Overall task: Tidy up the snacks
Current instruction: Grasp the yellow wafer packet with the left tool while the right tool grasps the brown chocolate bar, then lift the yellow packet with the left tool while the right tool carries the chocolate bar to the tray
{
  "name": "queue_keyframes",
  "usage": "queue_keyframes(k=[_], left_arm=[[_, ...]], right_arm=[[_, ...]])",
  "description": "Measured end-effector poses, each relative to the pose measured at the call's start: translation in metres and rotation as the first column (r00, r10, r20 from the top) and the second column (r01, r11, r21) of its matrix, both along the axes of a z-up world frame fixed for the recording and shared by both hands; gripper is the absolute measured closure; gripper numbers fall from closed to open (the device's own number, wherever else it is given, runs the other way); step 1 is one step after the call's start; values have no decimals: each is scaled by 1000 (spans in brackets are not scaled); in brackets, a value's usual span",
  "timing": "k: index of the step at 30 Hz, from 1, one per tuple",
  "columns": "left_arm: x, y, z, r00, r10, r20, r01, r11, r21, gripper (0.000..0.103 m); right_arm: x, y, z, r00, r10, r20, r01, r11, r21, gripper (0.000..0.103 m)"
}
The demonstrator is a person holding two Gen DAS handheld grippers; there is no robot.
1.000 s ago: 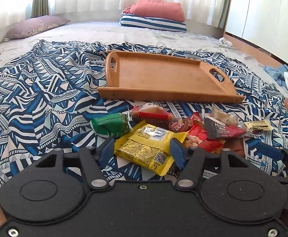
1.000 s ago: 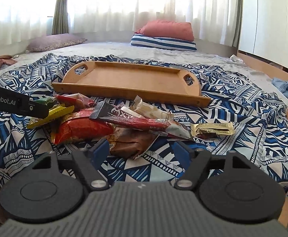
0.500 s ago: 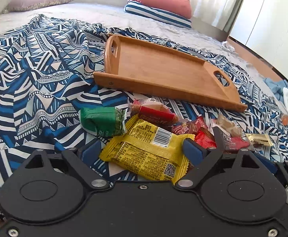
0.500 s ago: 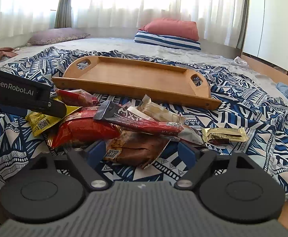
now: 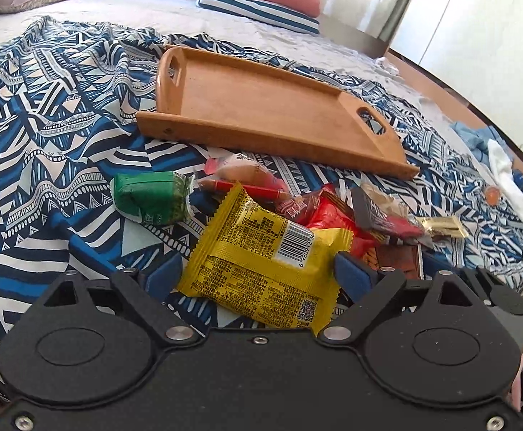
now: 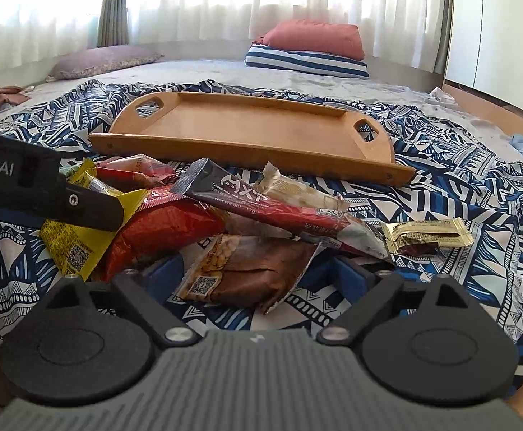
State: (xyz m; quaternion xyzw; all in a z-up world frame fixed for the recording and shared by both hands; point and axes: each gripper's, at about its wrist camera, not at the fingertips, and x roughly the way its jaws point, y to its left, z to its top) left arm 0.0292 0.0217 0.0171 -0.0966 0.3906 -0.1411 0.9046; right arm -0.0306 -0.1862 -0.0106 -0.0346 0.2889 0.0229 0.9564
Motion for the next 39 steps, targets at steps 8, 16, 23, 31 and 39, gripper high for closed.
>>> queue_keyframes(k=[8, 16, 23, 31, 39], left_arm=[[-10, -14, 2, 998, -60, 3, 60, 997, 50, 3], [-2, -11, 4, 999, -38, -18, 38, 999, 2, 18], [-1, -1, 9, 999, -8, -32, 7, 999, -33, 36], [-10, 4, 16, 1000, 22, -5, -22, 1000, -2, 37], [-14, 9, 18, 999, 52, -1, -52, 999, 14, 36]], right_arm=[[-7, -7, 0, 1000, 6, 12, -6, 1000, 9, 6], [-17, -16, 2, 1000, 14, 26, -14, 1000, 9, 6], [-23, -23, 3, 1000, -1, 30, 0, 1000, 9, 6], [-31, -41, 5, 999, -42, 26, 42, 999, 22, 6], [-29, -47, 8, 998, -56, 33, 56, 998, 12, 6]])
